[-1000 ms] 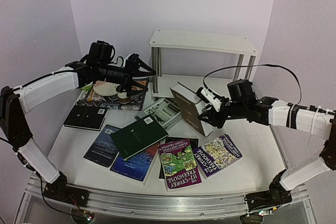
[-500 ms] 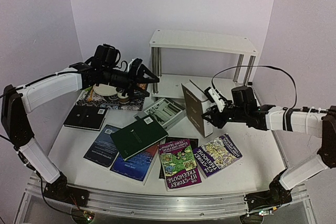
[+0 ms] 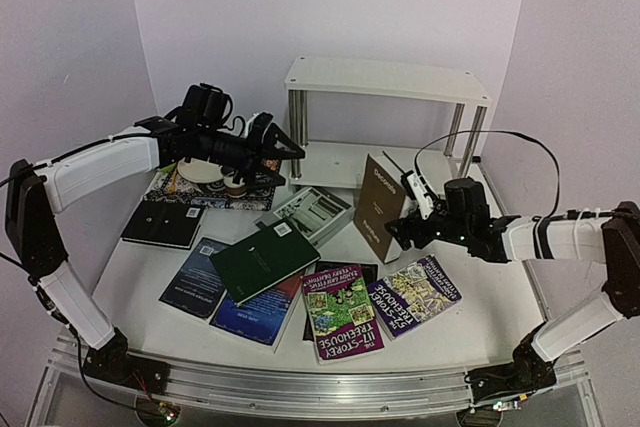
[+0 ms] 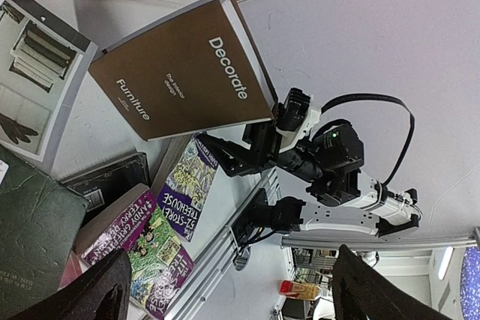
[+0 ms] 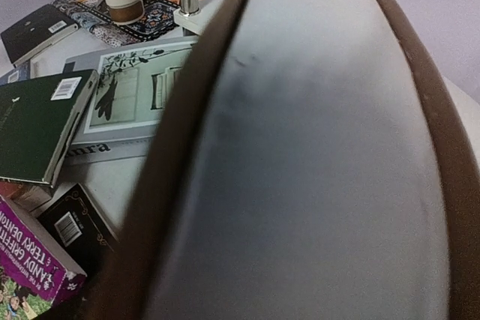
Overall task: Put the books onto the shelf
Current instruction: Place the book at the center of the board, then pick up the book from the center of the board.
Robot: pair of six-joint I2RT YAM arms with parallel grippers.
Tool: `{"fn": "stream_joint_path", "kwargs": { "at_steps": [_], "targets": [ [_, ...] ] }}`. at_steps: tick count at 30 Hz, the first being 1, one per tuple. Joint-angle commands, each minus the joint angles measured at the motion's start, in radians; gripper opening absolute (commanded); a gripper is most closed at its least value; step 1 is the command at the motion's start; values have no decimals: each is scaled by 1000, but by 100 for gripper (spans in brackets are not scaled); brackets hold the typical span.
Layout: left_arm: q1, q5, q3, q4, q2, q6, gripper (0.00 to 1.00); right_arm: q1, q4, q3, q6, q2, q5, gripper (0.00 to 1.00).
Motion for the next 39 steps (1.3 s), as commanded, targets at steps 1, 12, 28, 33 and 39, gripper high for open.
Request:
{"fn": "stream_joint_path", "kwargs": {
  "at_steps": [1,12,28,33,39],
  "targets": [
    [-8,-4,57,-1,9,24,93,-4,57,-14,22,-62,73,96],
    [-10,-11,59,-30,-2,48,93,-3,-43,41,70,-141,122,98],
    [-11,1,21,-69,-30,88,94,-4,-426,116,72,-331,48,98],
    [-10,2,5,-73,-45,96,94,-4,-483,112,210,-377,172,98],
    [-10,3,-19,-73,-63,97,94,-4,-520,72,373,-387,327,98]
  ]
}}
